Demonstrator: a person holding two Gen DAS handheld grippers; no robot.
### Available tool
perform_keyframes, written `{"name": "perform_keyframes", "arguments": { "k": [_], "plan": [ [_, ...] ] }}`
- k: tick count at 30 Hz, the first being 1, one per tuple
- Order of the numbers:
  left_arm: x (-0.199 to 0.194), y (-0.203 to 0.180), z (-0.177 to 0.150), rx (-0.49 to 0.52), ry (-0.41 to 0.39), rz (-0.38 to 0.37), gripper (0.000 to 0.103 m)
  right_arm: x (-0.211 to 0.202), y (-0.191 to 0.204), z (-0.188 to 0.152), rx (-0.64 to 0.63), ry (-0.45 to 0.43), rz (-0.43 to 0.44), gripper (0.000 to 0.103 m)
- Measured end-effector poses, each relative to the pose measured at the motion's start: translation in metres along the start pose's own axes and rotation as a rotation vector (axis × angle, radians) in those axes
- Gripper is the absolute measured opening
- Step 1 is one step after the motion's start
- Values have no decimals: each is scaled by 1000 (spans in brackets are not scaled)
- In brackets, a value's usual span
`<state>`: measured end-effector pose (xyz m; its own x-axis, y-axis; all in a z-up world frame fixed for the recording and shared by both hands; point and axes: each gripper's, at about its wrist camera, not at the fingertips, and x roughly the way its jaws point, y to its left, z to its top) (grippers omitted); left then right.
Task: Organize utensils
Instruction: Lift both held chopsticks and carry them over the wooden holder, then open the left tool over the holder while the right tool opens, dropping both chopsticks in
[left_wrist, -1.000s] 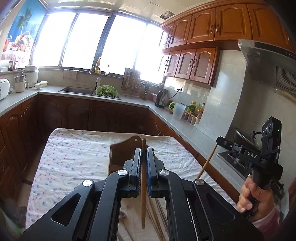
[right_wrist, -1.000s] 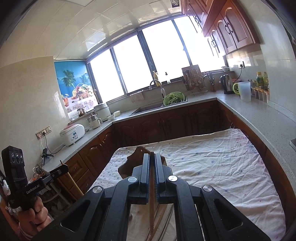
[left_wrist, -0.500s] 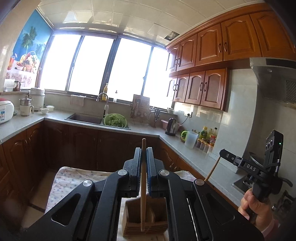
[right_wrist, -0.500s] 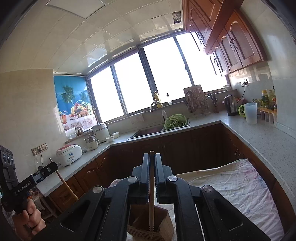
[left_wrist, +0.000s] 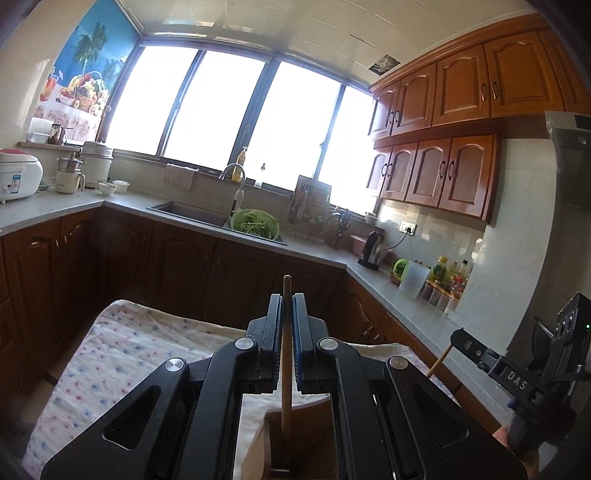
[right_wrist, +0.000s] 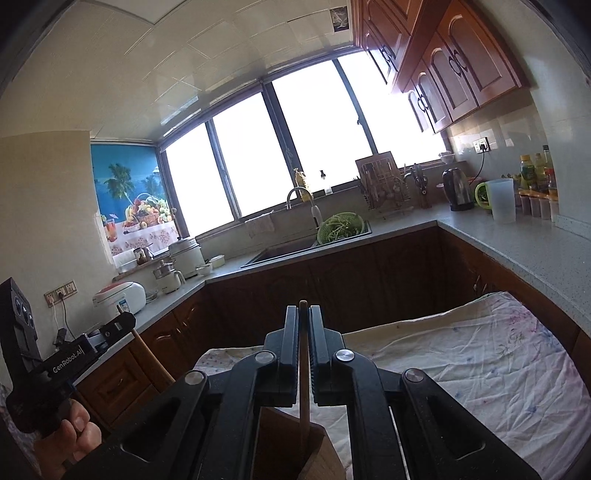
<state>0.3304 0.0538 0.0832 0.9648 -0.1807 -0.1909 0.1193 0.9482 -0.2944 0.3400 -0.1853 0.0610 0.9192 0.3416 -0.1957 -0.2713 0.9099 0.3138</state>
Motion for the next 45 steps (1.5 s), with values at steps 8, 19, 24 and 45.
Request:
{"name": "perform_keyframes", "arguments": {
  "k": [8,19,24,45],
  "plan": [
    [10,8,-25,-3,29,24,4,4,-17,-18,51,-1,-6,5],
    [13,11,-20,1,73,30,5,10,-12,-16,35,29,-10,5],
    [10,13,-18,-4,90,39,24,10,-12,-14,29,43,-17,11],
    [-72,10,-48,-44,189,52,90,-81,-41,-28,135,55,9,101]
  ]
}}
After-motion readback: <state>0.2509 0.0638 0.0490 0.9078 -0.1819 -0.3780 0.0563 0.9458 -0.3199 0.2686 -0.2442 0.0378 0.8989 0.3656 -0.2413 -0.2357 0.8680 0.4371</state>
